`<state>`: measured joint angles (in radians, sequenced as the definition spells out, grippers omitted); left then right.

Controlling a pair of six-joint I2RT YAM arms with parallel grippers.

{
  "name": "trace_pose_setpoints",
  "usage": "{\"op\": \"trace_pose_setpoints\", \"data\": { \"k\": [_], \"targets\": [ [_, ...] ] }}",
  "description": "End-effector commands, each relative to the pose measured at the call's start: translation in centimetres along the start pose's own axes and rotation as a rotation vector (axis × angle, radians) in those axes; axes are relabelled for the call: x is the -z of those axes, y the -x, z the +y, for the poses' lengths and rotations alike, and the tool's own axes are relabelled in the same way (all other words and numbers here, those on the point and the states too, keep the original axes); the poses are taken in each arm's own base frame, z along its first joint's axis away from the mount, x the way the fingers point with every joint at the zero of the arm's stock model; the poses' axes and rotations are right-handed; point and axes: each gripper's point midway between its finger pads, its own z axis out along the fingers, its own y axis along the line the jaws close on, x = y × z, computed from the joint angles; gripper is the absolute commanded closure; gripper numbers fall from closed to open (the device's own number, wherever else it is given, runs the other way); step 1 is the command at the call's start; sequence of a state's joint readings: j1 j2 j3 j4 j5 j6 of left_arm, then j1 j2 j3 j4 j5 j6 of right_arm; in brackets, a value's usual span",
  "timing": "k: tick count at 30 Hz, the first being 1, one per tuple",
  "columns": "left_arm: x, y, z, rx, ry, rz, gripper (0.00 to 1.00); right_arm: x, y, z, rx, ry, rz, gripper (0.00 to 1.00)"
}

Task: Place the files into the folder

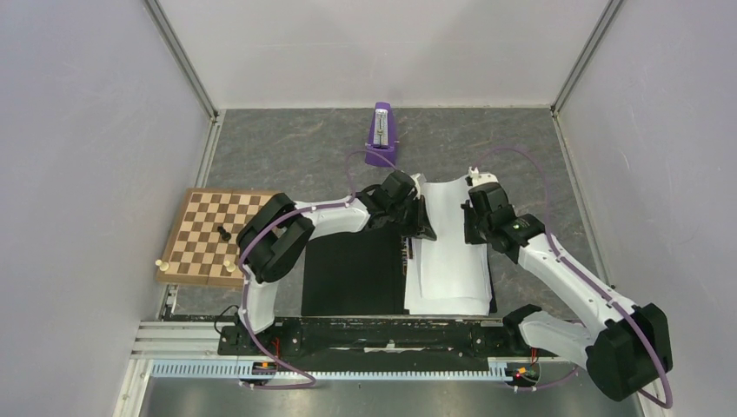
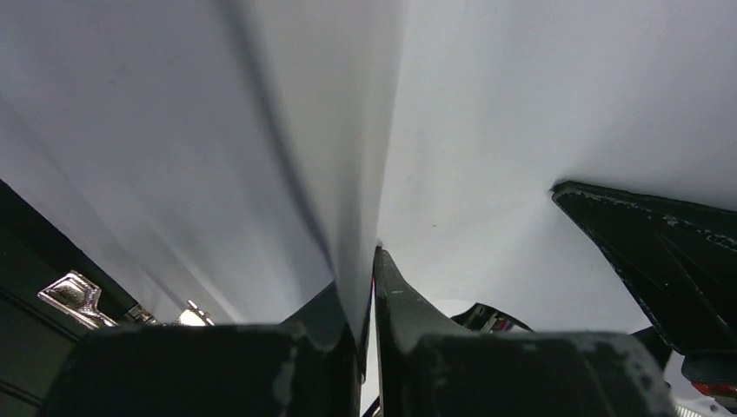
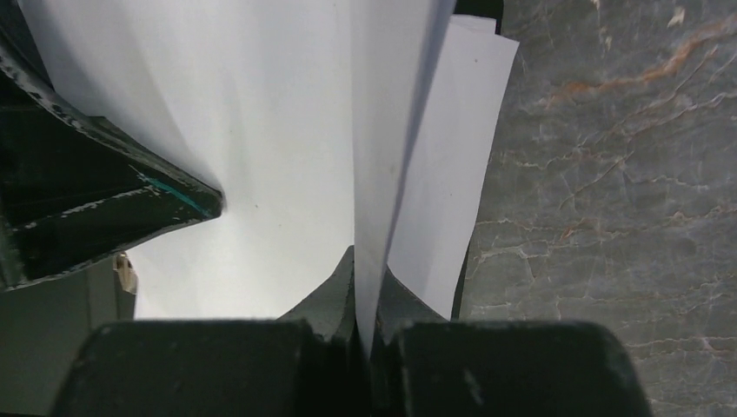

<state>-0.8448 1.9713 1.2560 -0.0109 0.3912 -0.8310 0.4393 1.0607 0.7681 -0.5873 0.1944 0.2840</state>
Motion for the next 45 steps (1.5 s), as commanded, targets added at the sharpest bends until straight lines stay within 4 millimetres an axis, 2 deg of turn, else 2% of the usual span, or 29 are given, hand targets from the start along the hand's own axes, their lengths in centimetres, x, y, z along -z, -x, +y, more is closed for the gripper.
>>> {"op": "trace_pose_setpoints", "data": {
  "k": [1, 9, 12, 16, 24, 27, 29, 31, 34, 38, 43, 45],
  "targets": [
    [-0.6, -0.4, 1.9, 0.072, 0.108, 0.027, 0.85, -1.6, -0.7, -0.5, -0.012, -0.037, 0.001, 1.00],
    [0.1, -0.2, 1.8, 0.052, 0.129, 0.024, 0.63, -2.9, -1.2, -1.2, 0.029, -0.078, 0.034, 1.00],
    [0.9, 0.3, 1.3, 0.028, 0.133, 0.007, 0.51, -3.5, -1.6, -0.9, 0.064, -0.056, 0.057, 1.00],
    [2.2, 1.2, 0.4, -0.008, 0.141, -0.024, 0.42, -4.0, -2.0, -0.4, 0.096, -0.024, 0.088, 1.00],
    [5.6, 3.4, -0.9, -0.089, 0.179, -0.108, 0.38, -4.2, -2.1, 0.5, 0.150, 0.029, 0.119, 1.00],
    [7.5, 4.1, 0.4, -0.130, 0.285, -0.153, 0.46, -4.0, -2.0, 1.7, 0.153, 0.098, 0.127, 1.00],
    [8.4, 4.0, 2.6, -0.143, 0.377, -0.174, 0.61, -4.0, -2.0, 2.3, 0.152, 0.133, 0.128, 1.00],
    [8.6, 3.3, 4.9, -0.126, 0.434, -0.164, 0.77, -3.9, -2.1, 2.8, 0.149, 0.158, 0.132, 1.00],
    [8.0, 1.7, 7.2, -0.094, 0.469, -0.135, 0.89, -4.0, -2.3, 2.8, 0.138, 0.159, 0.142, 1.00],
    [7.2, 0.3, 9.1, -0.063, 0.493, -0.108, 0.98, -4.2, -3.0, 3.6, 0.085, 0.190, 0.159, 1.00],
    [6.7, -0.6, 10.0, -0.045, 0.500, -0.089, 0.98, -4.4, -4.0, 3.3, 0.021, 0.165, 0.166, 1.00],
    [6.4, -0.8, 10.2, -0.040, 0.498, -0.080, 0.98, -4.5, -4.4, 3.2, 0.006, 0.160, 0.173, 0.97]
  ]
}}
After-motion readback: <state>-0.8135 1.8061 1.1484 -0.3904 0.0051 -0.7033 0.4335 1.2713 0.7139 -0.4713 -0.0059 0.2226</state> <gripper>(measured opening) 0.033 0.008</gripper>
